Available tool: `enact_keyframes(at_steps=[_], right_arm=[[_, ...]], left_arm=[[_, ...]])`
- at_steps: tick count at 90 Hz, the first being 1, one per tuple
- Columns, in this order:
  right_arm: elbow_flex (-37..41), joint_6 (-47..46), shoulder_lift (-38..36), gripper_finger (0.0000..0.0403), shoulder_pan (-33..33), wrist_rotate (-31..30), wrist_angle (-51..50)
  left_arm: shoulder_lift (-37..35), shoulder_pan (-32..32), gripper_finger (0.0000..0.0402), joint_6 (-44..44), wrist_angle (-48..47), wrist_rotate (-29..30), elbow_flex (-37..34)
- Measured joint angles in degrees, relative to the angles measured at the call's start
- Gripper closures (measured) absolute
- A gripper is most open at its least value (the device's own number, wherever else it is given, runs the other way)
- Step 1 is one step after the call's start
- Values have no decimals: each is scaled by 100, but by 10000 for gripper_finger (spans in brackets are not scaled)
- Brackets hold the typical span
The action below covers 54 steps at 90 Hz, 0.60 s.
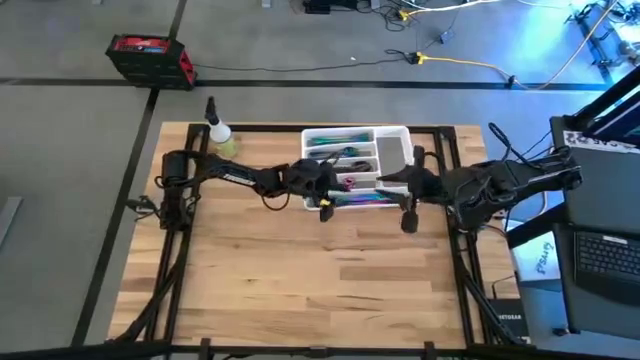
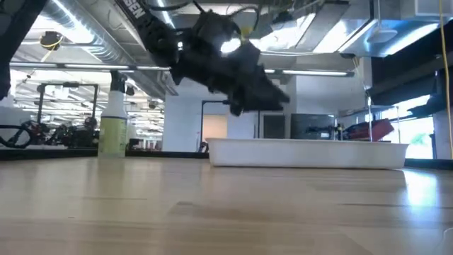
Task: Sort silverware
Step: Return to Home Position
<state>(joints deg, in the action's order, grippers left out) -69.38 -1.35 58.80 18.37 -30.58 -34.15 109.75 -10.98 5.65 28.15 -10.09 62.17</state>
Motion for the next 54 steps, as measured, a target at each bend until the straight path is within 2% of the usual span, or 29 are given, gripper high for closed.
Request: enact_keyframes(at_steps=[8,19,29,40,54], right_arm=[[2,-279,3,294,-2,-341,-273],[32,-404,3,294,-2,-224,-323],[252,-343,-2,294,0,-215,-126],[877,-320,-36,295,0,-211,427],[1898,-233,-301,295,-2,-143,1443]], left_arm=[[-186,-50,209,-69,27,11,0],[-567,-66,215,-535,248,-10,-124],[-1016,-100,222,-625,936,-80,-520],[-1474,-197,229,-403,1525,-243,-1159],[-2102,-303,235,-313,1601,-276,-2118]])
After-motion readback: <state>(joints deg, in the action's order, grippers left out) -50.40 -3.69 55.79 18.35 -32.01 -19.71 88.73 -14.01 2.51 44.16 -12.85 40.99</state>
